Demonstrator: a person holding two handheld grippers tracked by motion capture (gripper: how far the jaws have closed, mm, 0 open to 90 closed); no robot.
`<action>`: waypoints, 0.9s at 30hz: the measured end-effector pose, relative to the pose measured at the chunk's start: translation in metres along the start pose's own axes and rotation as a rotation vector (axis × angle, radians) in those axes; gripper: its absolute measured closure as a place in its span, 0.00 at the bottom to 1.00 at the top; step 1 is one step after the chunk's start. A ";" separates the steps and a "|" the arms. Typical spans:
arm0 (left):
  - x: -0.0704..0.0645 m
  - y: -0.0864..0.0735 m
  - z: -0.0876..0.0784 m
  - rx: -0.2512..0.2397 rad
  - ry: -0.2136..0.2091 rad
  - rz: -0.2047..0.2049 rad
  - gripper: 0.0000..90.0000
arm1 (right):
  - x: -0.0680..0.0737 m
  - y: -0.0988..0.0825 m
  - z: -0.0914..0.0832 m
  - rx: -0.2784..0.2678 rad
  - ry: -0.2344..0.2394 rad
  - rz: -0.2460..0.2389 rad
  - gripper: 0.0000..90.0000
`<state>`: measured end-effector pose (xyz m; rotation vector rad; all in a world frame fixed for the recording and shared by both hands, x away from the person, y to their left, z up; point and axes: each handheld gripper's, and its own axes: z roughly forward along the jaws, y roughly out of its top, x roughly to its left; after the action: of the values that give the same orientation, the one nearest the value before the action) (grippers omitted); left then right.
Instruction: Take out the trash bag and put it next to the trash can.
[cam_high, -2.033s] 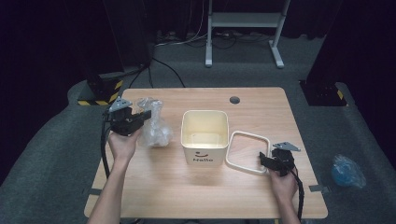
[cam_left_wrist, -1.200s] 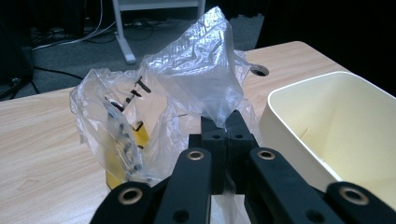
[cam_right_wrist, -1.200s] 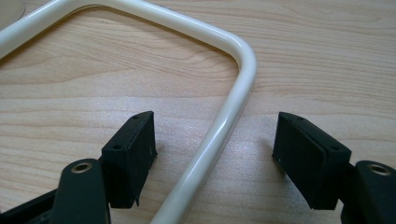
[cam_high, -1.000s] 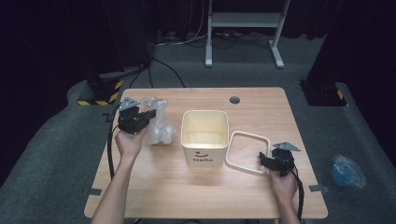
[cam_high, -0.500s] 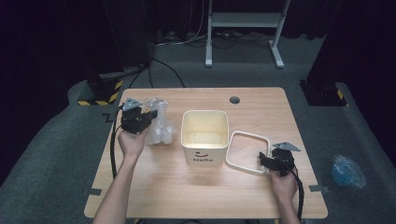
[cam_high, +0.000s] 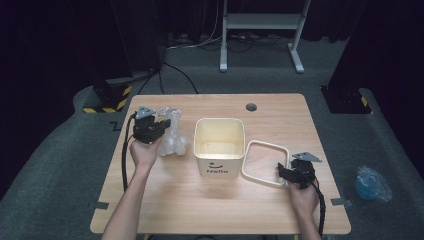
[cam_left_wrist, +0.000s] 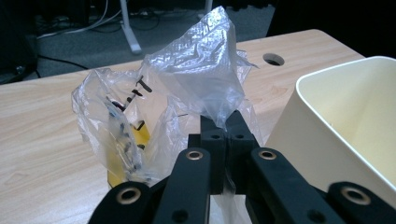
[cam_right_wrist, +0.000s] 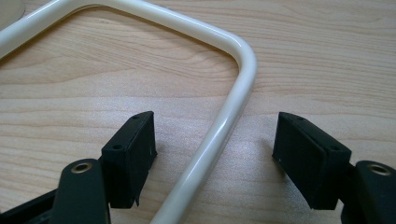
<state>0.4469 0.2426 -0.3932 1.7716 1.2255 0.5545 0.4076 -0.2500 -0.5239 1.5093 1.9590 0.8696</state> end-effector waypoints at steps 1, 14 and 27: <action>0.000 0.000 0.001 0.003 0.003 0.006 0.98 | 0.000 0.000 0.000 0.000 0.000 0.000 0.33; -0.001 0.000 -0.001 0.019 0.013 0.018 0.87 | 0.000 0.000 0.000 0.000 0.002 -0.005 0.32; -0.006 0.000 -0.009 0.030 -0.014 0.024 0.56 | 0.000 0.000 0.000 0.000 0.002 -0.005 0.32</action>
<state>0.4381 0.2411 -0.3878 1.8143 1.2100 0.5399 0.4077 -0.2501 -0.5239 1.5038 1.9631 0.8698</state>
